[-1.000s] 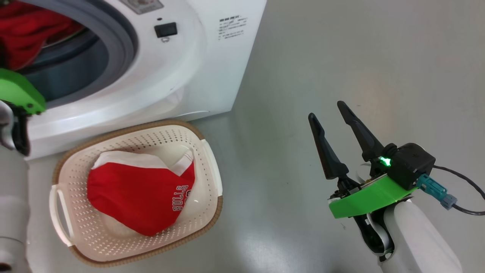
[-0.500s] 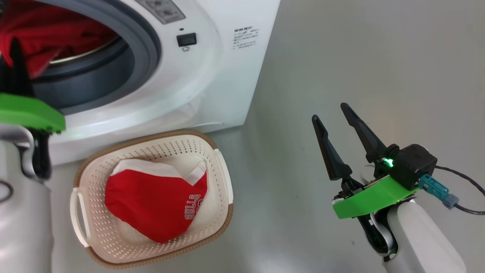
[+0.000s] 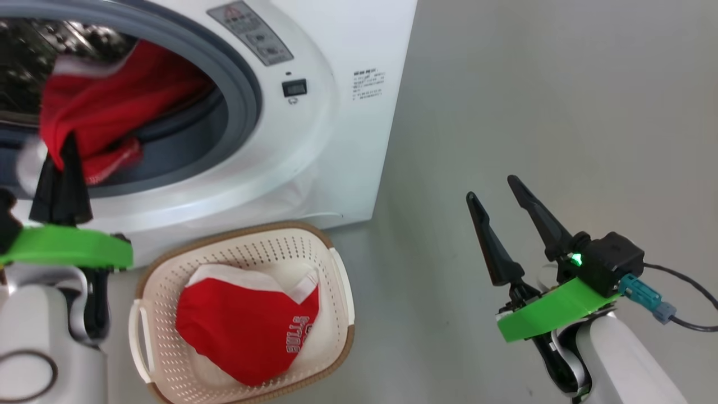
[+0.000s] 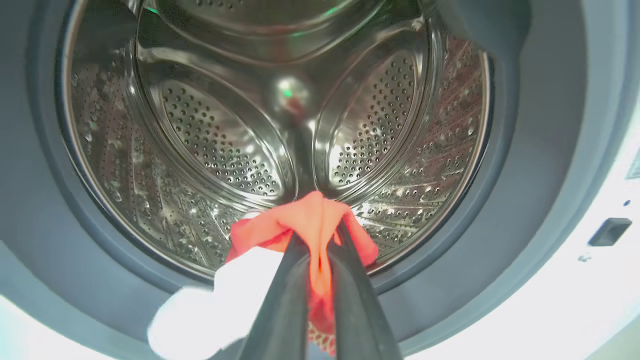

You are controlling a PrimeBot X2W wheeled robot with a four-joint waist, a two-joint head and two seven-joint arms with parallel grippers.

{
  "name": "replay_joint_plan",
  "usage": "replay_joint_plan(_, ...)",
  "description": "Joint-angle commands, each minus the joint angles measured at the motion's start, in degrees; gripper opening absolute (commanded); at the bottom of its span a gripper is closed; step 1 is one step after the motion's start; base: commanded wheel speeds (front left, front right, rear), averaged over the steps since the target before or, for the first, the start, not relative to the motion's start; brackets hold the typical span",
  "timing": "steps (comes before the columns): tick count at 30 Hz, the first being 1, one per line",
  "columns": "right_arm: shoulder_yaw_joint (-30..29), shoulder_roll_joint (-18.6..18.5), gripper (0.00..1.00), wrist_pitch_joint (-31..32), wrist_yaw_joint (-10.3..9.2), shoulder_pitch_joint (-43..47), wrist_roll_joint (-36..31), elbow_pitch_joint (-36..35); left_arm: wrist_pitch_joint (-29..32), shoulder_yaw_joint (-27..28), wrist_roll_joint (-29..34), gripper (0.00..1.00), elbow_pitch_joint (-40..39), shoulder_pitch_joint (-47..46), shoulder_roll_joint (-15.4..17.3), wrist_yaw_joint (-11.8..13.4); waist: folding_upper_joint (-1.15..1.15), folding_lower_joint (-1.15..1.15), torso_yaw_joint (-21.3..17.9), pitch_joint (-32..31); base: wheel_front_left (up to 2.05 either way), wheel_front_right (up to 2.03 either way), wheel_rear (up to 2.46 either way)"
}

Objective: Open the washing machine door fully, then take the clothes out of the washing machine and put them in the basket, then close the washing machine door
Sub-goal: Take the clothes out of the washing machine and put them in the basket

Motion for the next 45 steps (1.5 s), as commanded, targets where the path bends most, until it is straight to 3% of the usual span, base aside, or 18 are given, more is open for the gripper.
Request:
replay_joint_plan(1, 1.0, -0.3, 1.00, -0.4, 0.36, 1.5, 0.4, -1.0, -0.7, 1.6, -0.3, 0.00, -3.6, 2.0, 1.4, -0.3, 0.00, 0.00, 0.6, -2.4, 0.00, 0.00, 0.00)
replay_joint_plan(16, 1.2, -0.2, 1.00, -0.4, 0.36, 4.8, 1.5, -0.4, -0.7, -0.7, 0.1, 0.00, -21.2, 16.5, -2.8, 0.2, 0.00, 0.00, 1.0, -9.2, 0.00, 0.00, 0.00)
replay_joint_plan(29, 0.5, 0.0, 1.00, -0.4, 0.36, 5.1, 1.3, -1.1, -0.5, -4.2, 2.5, 0.00, -37.4, 21.7, -3.5, 1.3, 0.00, 0.00, 3.1, -7.8, 0.00, 0.00, 0.00)
replay_joint_plan(36, 0.6, 0.2, 1.00, -0.4, 0.36, 3.5, 1.0, -1.4, 1.4, -5.5, 0.2, 0.00, -31.4, 22.3, -4.1, 2.4, 0.00, 0.00, 3.4, -4.5, 0.00, 0.00, 0.00)
replay_joint_plan(45, 0.8, 0.5, 1.00, -0.4, 0.36, 1.5, 0.5, -1.5, -0.4, -6.7, -1.3, 0.00, -15.0, 18.1, -4.4, 1.5, 0.00, 0.00, 2.9, -0.5, 0.00, 0.00, 0.00)
